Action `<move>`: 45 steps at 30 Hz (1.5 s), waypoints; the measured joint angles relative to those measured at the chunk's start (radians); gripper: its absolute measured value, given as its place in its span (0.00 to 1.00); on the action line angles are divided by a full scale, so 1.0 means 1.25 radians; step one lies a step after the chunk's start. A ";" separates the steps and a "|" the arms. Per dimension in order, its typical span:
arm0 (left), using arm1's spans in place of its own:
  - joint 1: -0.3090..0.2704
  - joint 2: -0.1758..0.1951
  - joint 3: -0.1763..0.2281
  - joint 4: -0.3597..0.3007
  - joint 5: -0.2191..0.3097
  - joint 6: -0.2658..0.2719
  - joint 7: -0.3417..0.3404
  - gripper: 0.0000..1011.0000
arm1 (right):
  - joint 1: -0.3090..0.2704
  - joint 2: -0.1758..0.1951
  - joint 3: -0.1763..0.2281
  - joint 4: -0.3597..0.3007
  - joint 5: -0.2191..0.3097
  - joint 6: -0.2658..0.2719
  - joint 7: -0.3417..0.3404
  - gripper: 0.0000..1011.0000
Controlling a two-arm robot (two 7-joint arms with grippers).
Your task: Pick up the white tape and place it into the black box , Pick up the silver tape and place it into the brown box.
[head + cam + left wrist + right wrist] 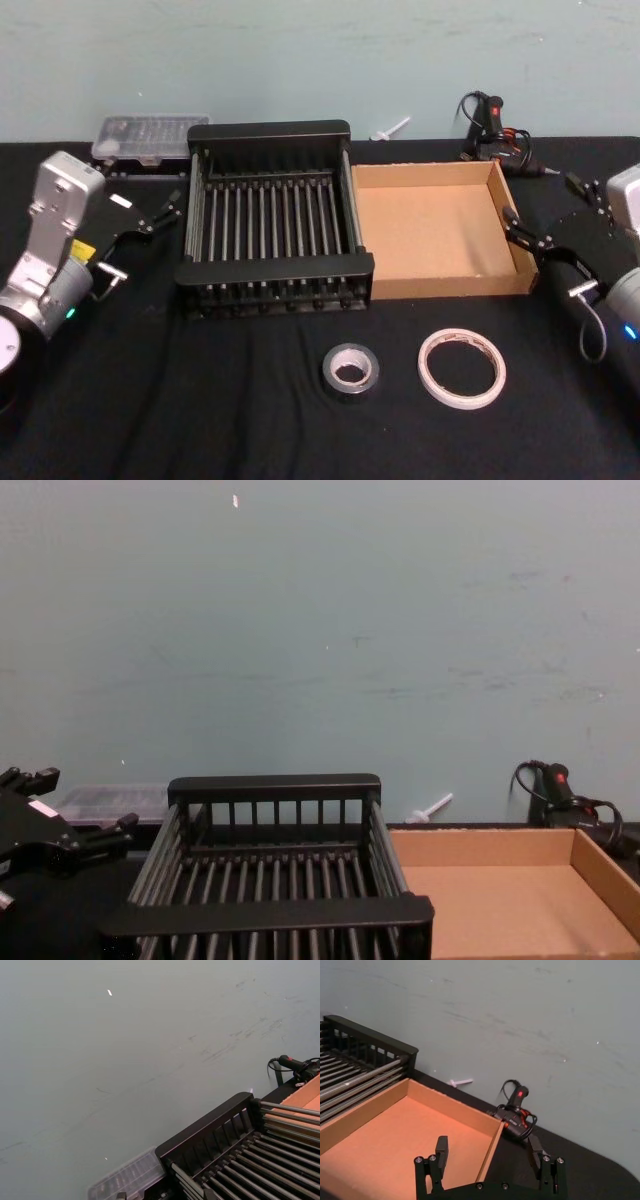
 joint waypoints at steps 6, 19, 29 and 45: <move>0.000 0.000 0.000 0.000 0.000 0.000 0.000 0.99 | -0.051 0.012 0.022 -0.055 0.027 0.027 0.013 0.99; 0.000 0.000 0.000 0.000 0.000 0.000 0.000 0.99 | -0.156 0.033 0.064 -0.160 0.069 0.094 0.043 0.99; 0.000 0.000 0.000 0.000 0.000 0.000 0.000 0.99 | -0.194 0.035 0.071 -0.189 0.077 0.155 0.063 0.99; 0.000 0.000 0.000 0.000 0.000 0.000 0.000 0.99 | -0.230 0.022 0.081 -0.209 0.080 0.248 0.096 0.99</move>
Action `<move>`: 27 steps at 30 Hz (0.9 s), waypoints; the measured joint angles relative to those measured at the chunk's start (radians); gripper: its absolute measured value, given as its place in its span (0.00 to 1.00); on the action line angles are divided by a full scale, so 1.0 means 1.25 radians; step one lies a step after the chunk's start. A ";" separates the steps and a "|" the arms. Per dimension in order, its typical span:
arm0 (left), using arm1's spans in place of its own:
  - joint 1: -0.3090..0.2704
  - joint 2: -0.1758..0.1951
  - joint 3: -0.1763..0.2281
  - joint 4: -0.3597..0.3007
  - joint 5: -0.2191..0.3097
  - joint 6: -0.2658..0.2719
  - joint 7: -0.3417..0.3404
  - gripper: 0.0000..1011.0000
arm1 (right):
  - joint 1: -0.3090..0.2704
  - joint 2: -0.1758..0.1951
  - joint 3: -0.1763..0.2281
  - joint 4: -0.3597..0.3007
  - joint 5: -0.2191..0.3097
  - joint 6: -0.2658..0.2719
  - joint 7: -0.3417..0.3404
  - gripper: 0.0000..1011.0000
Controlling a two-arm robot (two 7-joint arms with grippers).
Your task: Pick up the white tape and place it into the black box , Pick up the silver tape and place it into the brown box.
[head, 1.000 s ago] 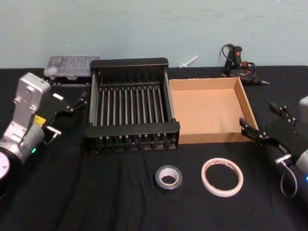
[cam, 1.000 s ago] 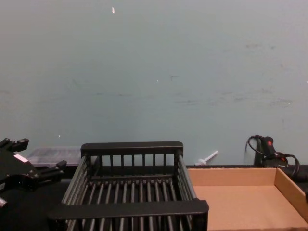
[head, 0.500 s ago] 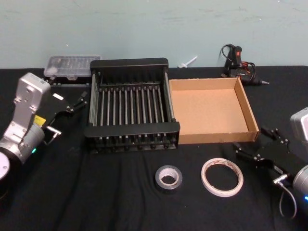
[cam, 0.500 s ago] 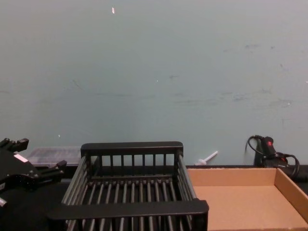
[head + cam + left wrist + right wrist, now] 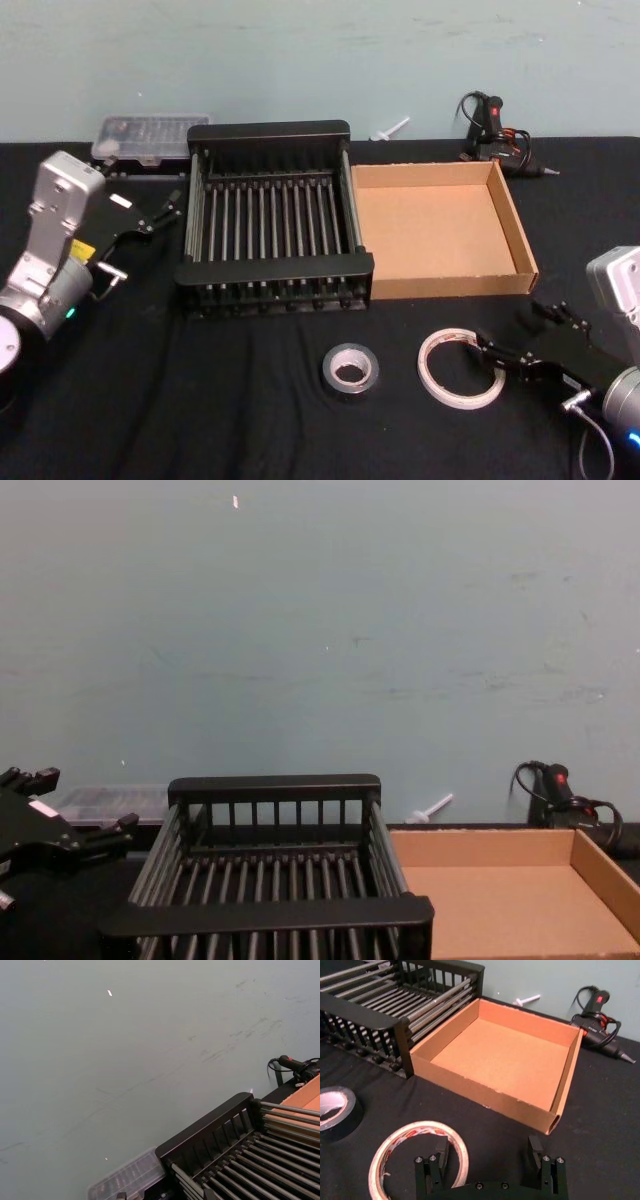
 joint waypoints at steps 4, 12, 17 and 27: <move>0.000 0.000 0.000 0.000 0.000 0.000 0.000 0.99 | -0.005 -0.003 0.003 -0.001 -0.004 0.011 0.009 0.99; 0.000 0.000 0.000 0.000 0.000 0.000 0.000 0.99 | -0.011 -0.012 0.005 0.001 -0.014 0.026 0.027 0.99; 0.000 0.000 0.000 0.000 0.000 0.000 0.000 0.99 | -0.012 -0.020 0.009 0.004 -0.023 0.034 0.036 0.99; 0.000 0.000 0.000 0.000 0.000 0.000 0.000 0.99 | -0.010 -0.038 0.015 0.016 -0.038 0.043 0.049 0.99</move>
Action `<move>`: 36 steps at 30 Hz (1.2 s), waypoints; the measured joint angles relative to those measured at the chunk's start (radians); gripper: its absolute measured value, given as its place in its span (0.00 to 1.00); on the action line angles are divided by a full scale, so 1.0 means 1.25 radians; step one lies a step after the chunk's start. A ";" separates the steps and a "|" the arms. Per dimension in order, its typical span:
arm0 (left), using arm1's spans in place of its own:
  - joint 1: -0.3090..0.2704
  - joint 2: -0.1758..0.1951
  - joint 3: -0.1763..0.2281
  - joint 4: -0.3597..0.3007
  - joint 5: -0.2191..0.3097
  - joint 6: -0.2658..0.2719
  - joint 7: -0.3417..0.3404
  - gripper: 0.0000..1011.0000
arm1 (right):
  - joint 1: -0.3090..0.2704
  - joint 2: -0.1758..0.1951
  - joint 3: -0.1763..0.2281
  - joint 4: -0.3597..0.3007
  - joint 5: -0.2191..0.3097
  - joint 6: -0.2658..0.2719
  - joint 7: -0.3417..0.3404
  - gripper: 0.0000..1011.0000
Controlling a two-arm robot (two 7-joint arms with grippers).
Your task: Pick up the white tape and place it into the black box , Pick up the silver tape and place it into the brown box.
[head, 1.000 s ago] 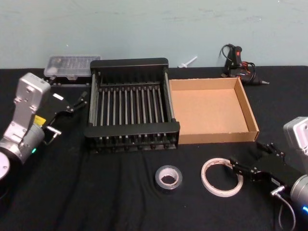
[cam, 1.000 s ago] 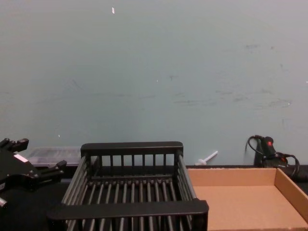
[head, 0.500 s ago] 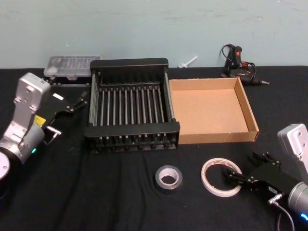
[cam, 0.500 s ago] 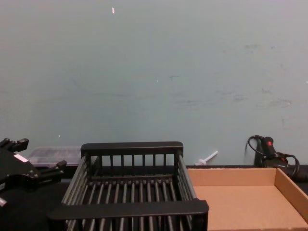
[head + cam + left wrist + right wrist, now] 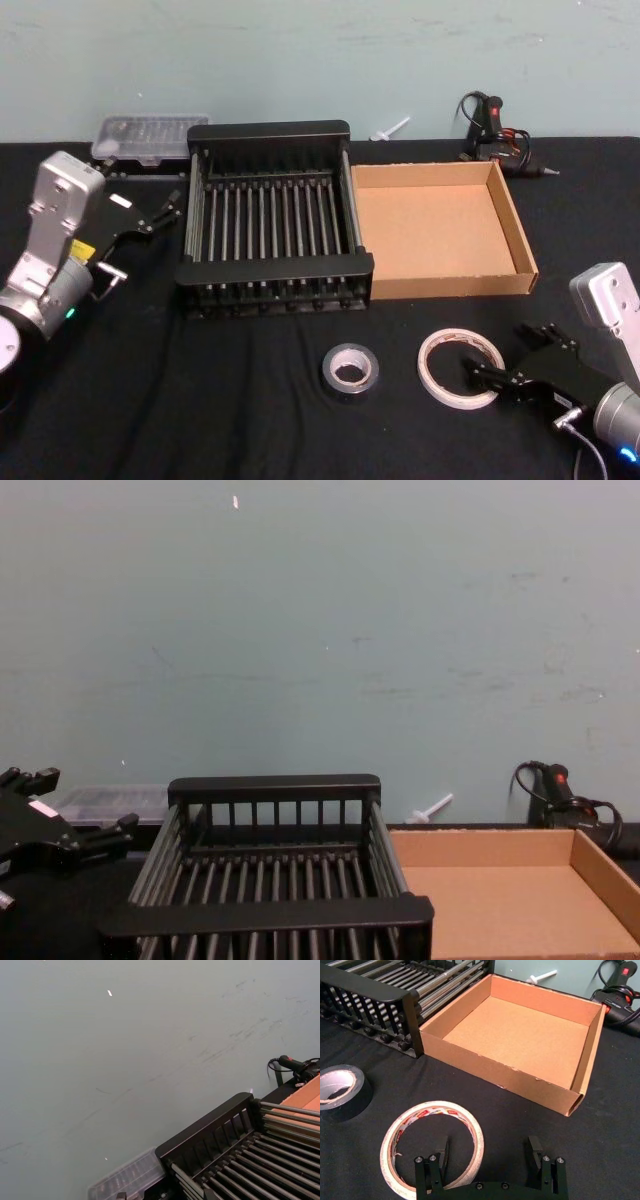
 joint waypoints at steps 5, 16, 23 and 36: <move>0.000 0.000 0.000 0.000 0.000 0.000 0.000 0.99 | 0.000 -0.009 0.003 0.005 -0.008 0.002 0.010 0.99; 0.000 0.000 0.000 0.000 0.000 0.000 0.000 0.99 | 0.000 -0.016 0.005 0.007 -0.019 0.003 0.014 0.99; 0.000 0.000 0.000 0.000 0.000 0.000 0.000 0.99 | 0.000 -0.015 0.005 0.007 -0.018 0.003 0.014 0.95; 0.000 0.000 0.000 0.000 0.000 0.000 0.000 0.99 | 0.000 -0.014 0.004 0.006 -0.015 0.003 0.013 0.61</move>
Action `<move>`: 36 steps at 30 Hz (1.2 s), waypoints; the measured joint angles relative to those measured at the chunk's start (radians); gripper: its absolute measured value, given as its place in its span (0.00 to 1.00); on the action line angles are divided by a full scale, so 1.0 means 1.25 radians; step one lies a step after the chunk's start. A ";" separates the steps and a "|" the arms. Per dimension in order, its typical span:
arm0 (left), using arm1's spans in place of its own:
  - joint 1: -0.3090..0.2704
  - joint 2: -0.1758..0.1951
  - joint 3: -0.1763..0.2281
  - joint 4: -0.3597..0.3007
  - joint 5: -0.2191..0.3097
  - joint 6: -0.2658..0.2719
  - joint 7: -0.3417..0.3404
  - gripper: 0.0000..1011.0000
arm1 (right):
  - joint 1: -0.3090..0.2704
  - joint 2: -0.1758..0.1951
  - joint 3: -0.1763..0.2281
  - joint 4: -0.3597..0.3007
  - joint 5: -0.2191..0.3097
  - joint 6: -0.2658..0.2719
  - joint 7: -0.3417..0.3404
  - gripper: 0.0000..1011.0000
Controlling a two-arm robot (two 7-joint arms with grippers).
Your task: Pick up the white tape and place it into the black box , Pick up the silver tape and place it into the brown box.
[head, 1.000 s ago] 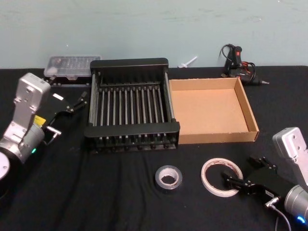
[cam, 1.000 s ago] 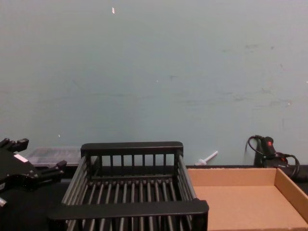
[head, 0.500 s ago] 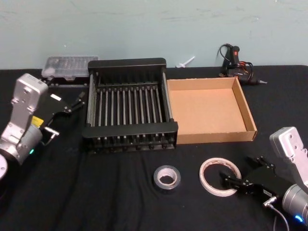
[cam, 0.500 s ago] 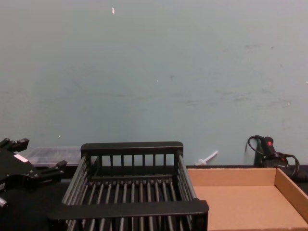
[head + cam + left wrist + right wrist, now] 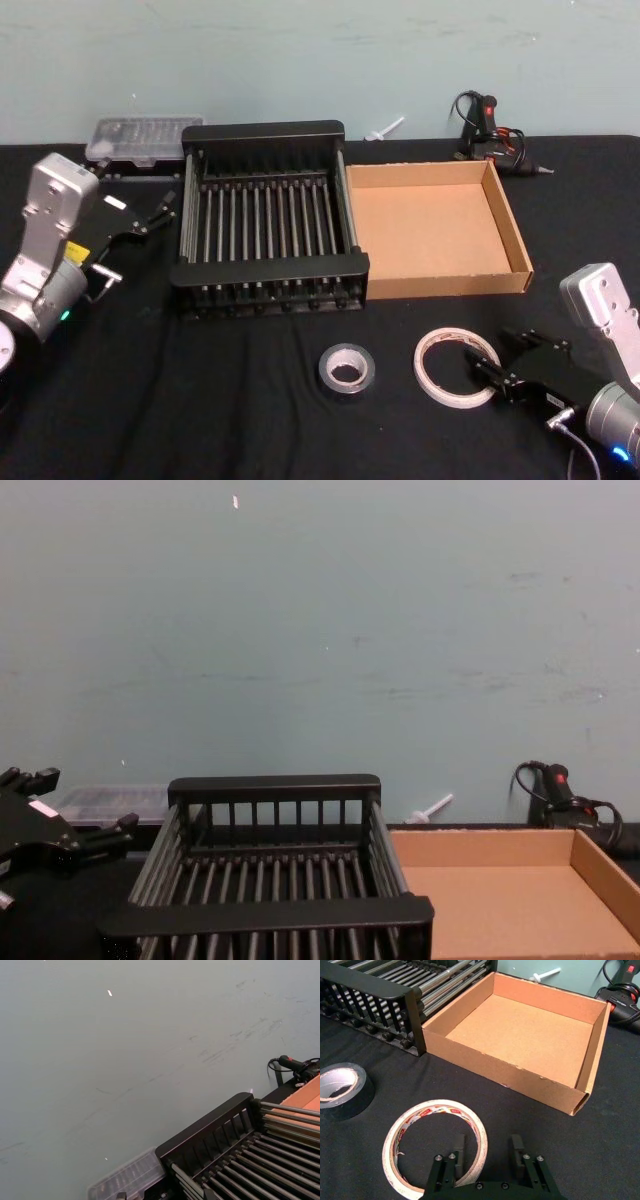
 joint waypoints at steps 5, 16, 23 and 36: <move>0.000 0.000 0.000 0.000 0.000 0.000 0.000 0.99 | 0.000 0.000 0.000 0.000 0.001 0.000 0.000 0.42; 0.000 0.000 0.000 0.000 0.000 0.000 0.000 0.99 | 0.000 0.001 -0.001 -0.001 0.001 0.000 0.000 0.12; 0.000 0.000 0.000 0.000 0.000 0.000 0.000 0.99 | 0.000 0.001 0.000 0.000 0.001 -0.001 0.000 0.09; 0.000 0.000 0.000 0.000 0.000 0.000 0.000 0.99 | -0.011 -0.011 0.025 -0.010 -0.007 -0.012 0.019 0.09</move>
